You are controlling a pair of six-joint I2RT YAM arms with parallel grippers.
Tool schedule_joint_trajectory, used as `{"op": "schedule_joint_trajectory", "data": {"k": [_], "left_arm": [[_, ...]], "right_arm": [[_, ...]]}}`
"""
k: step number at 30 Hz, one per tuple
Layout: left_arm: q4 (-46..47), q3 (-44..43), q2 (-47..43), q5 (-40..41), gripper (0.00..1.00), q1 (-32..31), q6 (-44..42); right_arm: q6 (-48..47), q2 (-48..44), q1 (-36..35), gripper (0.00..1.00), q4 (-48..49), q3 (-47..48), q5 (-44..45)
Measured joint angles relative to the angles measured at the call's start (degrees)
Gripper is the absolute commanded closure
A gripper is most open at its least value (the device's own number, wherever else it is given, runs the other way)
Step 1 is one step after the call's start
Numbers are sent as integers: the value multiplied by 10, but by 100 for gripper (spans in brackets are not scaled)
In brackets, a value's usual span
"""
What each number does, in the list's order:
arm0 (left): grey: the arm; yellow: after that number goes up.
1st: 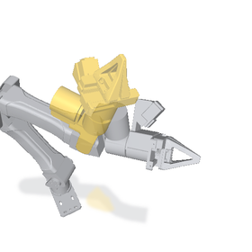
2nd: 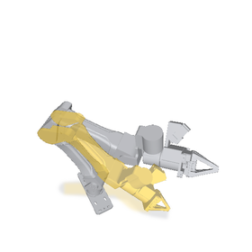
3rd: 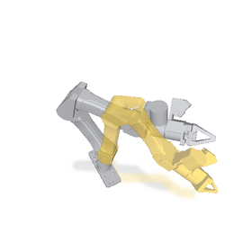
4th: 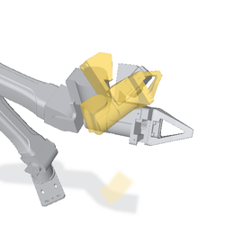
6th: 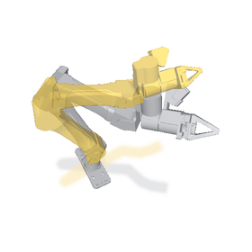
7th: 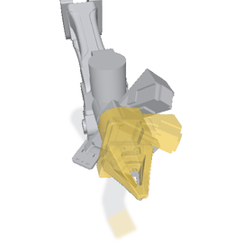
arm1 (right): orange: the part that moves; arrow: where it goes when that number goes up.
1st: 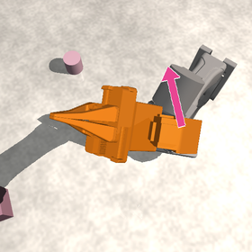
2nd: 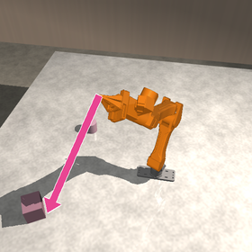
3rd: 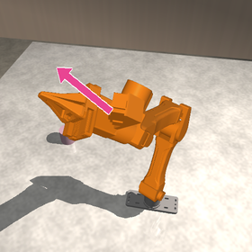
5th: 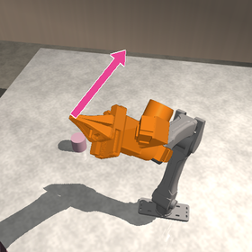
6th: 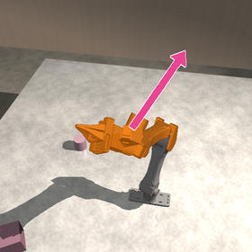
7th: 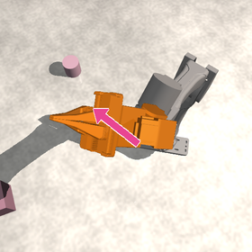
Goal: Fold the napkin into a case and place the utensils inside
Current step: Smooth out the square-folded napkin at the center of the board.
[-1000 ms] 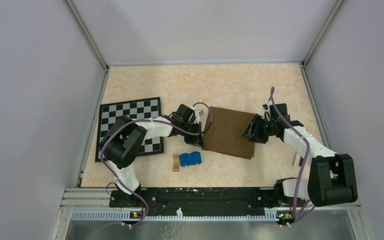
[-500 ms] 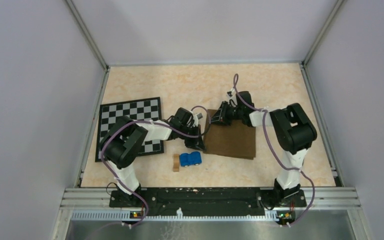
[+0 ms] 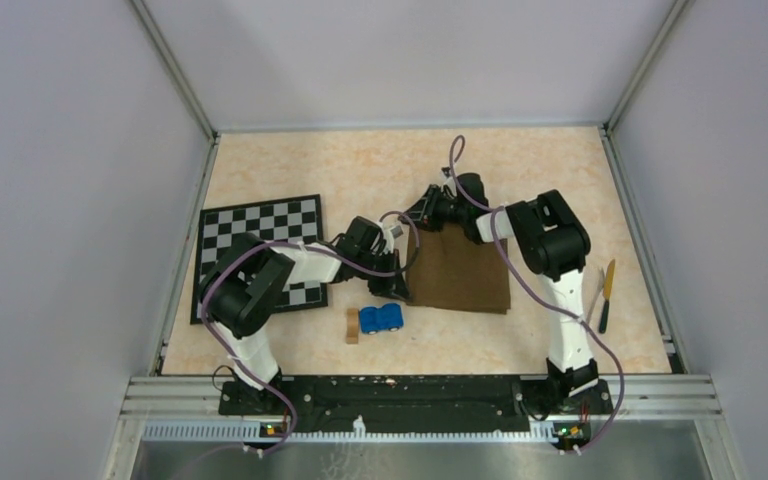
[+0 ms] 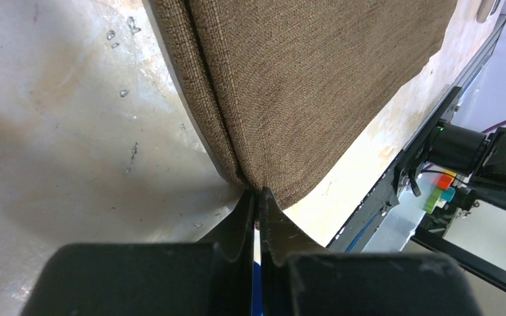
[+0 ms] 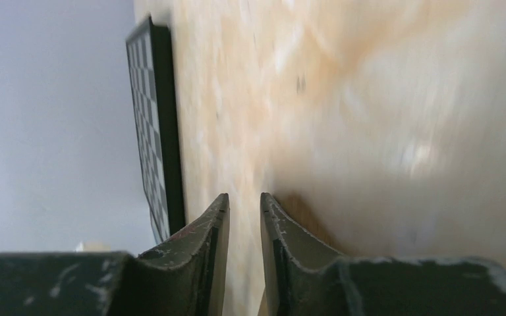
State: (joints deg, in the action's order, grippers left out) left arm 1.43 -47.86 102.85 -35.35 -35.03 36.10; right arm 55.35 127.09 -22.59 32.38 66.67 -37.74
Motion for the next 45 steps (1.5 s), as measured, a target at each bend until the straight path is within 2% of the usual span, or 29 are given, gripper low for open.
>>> {"op": "schedule_joint_trajectory", "data": {"k": [4,7,10,13,18,20,21,26,28,32,35,36,37,39,40,42,45], "left_arm": [[-13,1,-13,16,57,0,-8],[-51,-6,-43,40,44,1,-22],[-93,-31,-59,66,39,6,-35],[-113,-63,-58,80,38,9,-44],[-111,-97,-32,80,38,7,-48],[-111,-98,-12,80,40,5,-49],[-112,-98,0,82,45,4,-50],[-100,-90,10,88,87,4,-48],[-85,-75,10,92,93,5,-43],[-63,-59,9,84,100,11,-31],[-54,-51,3,85,100,11,-30],[-54,-50,1,89,96,11,-30],[-59,-50,-2,95,86,11,-32],[-77,-51,-12,106,60,10,-39],[-89,-51,-19,113,52,10,-47],[-120,-56,-41,126,47,9,-57],[-152,-83,-69,128,47,9,-71]], "right_arm": [[14,32,14,60,18,48,5],[6,14,26,51,-16,48,-3],[-33,-36,37,46,-109,49,-8],[-86,-107,47,45,-207,49,-6],[-157,-242,67,46,-278,-23,-4],[-173,-289,76,46,-291,-79,-7],[-180,-309,82,46,-295,-109,-8],[-209,-358,103,46,-340,-211,-2],[-224,-367,107,46,-359,-230,7],[-243,-387,120,44,-370,-252,21],[-243,-401,142,42,-370,-255,24],[-243,-402,151,42,-369,-253,26],[-244,-402,163,42,-371,-248,28],[-248,-402,185,41,-381,-230,35],[-251,-400,194,41,-389,-217,39],[-258,-394,205,41,-399,-185,48],[-264,-380,213,42,-398,-144,54]]}}
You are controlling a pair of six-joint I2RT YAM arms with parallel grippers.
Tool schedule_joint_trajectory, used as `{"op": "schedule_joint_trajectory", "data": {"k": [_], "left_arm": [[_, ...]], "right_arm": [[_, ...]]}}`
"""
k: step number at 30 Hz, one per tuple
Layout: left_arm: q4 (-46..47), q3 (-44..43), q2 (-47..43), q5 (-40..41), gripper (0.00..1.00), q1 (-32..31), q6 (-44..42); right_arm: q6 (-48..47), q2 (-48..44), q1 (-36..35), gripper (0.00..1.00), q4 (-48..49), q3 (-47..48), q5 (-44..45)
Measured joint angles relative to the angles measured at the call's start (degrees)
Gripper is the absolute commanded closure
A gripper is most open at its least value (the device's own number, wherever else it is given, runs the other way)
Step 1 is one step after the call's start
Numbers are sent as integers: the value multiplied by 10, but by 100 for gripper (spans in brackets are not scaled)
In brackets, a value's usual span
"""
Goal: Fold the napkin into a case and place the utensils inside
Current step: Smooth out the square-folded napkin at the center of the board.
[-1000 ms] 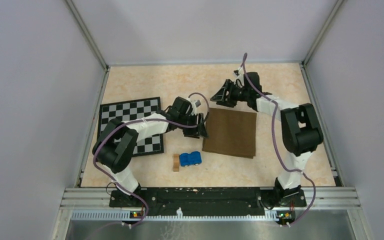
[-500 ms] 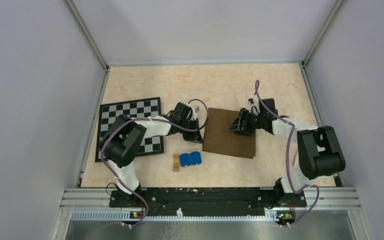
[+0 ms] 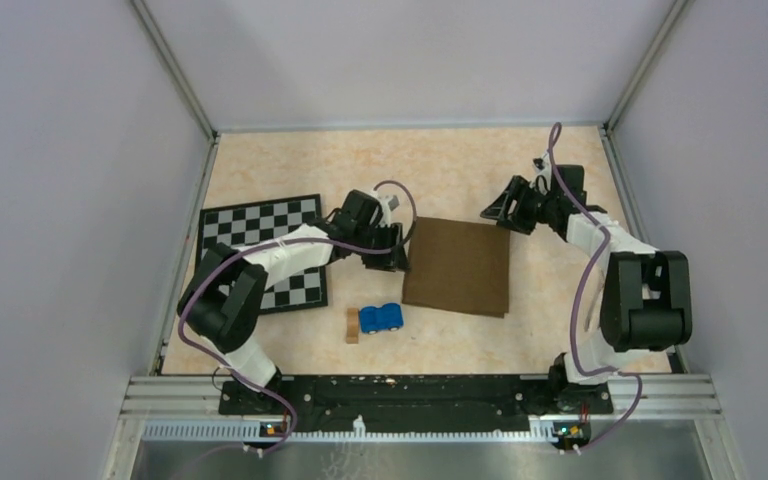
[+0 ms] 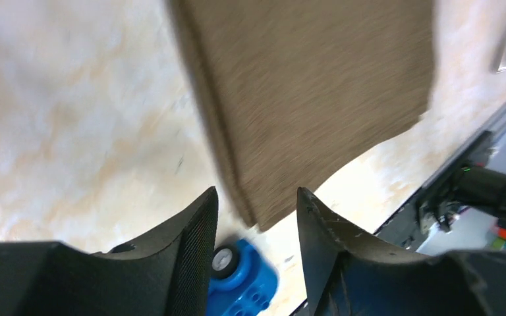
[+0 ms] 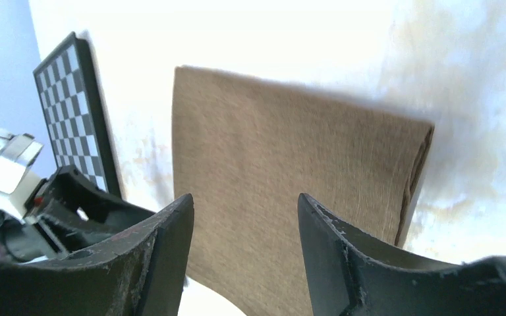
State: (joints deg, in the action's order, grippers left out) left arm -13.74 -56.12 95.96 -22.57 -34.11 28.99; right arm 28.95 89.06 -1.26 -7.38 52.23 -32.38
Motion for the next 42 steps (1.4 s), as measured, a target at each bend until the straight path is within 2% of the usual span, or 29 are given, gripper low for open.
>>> {"op": "schedule_joint_trajectory", "data": {"k": [4,9,15,20,26,31,33,37,42], "left_arm": [[43,-63,11,-52,46,1,1],[155,-137,116,-116,43,1,35],[212,-106,204,-132,43,19,56],[260,-73,192,-131,42,39,51],[235,-65,170,-126,38,44,38],[191,-64,148,-125,36,45,34],[176,-59,132,-120,35,46,25],[149,-38,98,-94,34,48,9],[129,6,74,-73,33,48,0]], "right_arm": [[-2,45,6,42,19,34,-22],[27,129,40,41,88,32,-84],[62,208,101,41,187,7,-164],[56,189,99,40,162,7,-148],[59,124,65,40,140,14,-125],[101,148,17,41,212,8,-152],[102,168,17,41,211,1,-151],[70,184,28,41,150,0,-126],[3,104,21,40,32,0,-49]]}}
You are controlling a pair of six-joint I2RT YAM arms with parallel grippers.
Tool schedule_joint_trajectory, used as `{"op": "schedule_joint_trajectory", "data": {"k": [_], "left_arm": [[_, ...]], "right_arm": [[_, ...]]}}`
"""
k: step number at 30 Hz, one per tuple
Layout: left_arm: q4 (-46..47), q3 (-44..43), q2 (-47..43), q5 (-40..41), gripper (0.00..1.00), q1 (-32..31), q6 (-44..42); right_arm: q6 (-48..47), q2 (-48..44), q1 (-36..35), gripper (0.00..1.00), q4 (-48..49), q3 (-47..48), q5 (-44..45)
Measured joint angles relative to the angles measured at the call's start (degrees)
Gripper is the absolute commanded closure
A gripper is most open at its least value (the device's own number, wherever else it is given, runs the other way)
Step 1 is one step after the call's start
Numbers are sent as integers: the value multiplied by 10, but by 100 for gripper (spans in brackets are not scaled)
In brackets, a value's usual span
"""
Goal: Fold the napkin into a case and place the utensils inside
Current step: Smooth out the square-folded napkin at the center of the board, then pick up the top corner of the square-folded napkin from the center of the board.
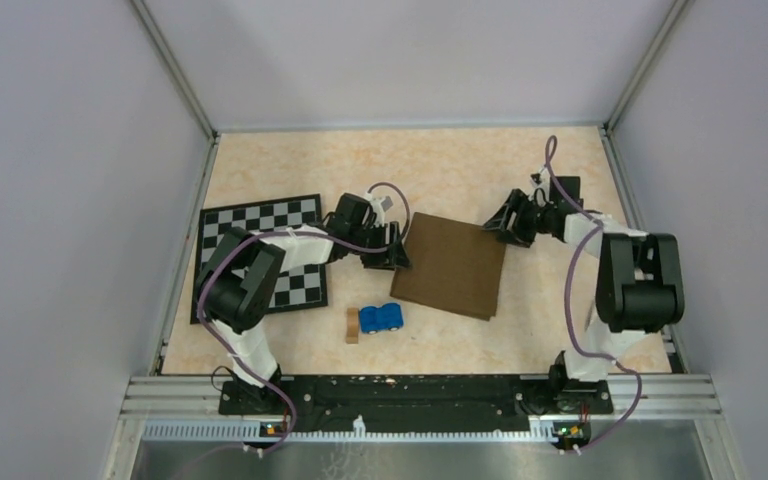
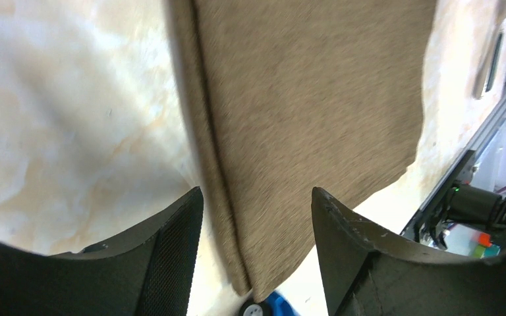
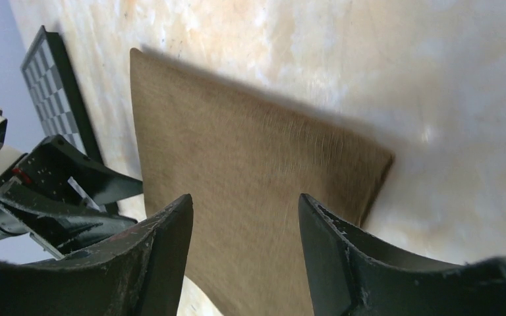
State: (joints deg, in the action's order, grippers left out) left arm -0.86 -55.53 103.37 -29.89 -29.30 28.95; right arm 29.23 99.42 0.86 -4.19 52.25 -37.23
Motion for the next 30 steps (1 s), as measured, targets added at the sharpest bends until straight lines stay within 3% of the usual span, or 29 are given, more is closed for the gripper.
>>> {"op": "schedule_joint_trajectory", "data": {"k": [3,6,10,13,19,25,30], "left_arm": [[8,11,-3,-8,35,-1,0],[24,22,-5,-11,43,-1,1],[47,41,-5,-22,59,-10,11],[55,47,1,-27,64,-27,27],[89,49,20,-45,64,-49,66],[99,49,22,-54,49,-50,83],[84,64,-7,-40,46,-53,80]], "right_arm": [[-28,-76,-1,41,-69,-1,45],[-43,-155,-1,49,-119,-13,72],[-30,-245,-1,55,-152,-101,68],[-9,-283,-1,64,-198,-170,81],[36,-358,-9,63,-289,-230,172],[55,-390,-15,59,-301,-230,224],[59,-378,-15,58,-304,-229,240]]}}
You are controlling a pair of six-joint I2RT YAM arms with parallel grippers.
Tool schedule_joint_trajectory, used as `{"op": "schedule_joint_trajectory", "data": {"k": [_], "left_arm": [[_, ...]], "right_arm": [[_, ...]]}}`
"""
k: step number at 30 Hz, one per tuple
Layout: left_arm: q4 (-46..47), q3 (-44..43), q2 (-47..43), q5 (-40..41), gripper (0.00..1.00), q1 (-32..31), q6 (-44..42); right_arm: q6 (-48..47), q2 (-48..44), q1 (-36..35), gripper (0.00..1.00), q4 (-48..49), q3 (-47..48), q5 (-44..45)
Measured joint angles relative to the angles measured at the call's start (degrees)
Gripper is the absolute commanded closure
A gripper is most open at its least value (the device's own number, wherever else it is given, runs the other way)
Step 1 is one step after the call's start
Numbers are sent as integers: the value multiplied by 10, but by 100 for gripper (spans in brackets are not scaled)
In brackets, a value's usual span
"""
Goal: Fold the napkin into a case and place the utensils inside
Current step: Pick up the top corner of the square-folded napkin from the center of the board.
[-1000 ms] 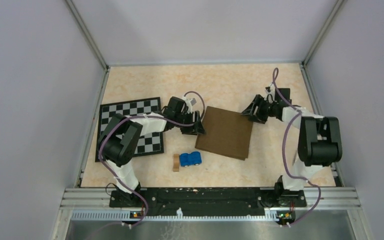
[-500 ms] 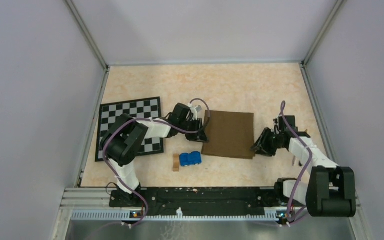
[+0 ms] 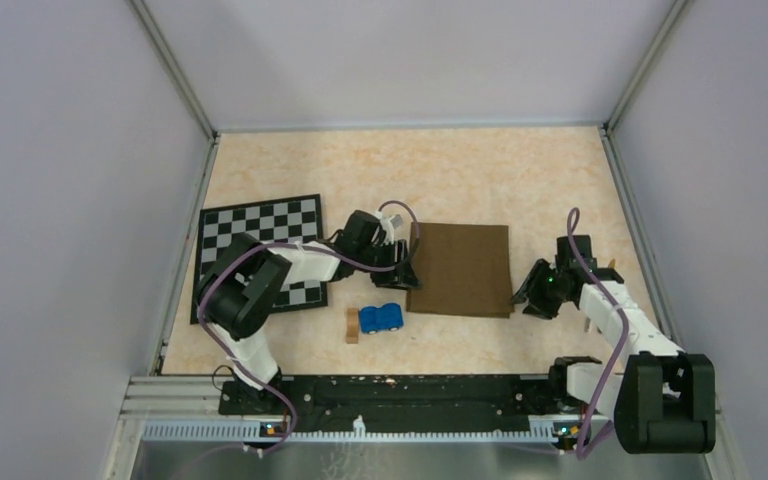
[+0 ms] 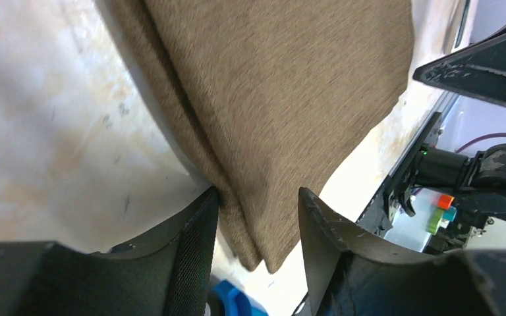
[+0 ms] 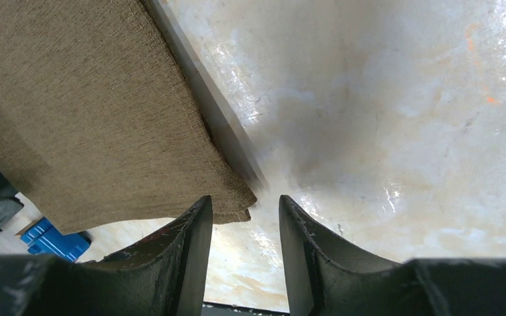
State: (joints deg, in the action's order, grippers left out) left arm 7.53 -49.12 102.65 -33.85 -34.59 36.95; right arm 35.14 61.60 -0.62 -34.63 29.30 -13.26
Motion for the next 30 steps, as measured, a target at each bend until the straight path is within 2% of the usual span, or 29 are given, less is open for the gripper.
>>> {"op": "schedule_joint_trajectory", "data": {"k": [7,15,22,30], "left_arm": [[-20,28,-23,7,60,-7,-7],[-19,51,-40,9,58,-15,-6],[-20,66,-55,9,58,-17,-6],[-20,69,-57,12,58,-18,-6]], "right_arm": [[4,15,0,65,12,0,2],[5,24,0,67,23,0,-11],[5,29,0,64,26,0,-19],[5,37,0,68,33,-1,-33]]}}
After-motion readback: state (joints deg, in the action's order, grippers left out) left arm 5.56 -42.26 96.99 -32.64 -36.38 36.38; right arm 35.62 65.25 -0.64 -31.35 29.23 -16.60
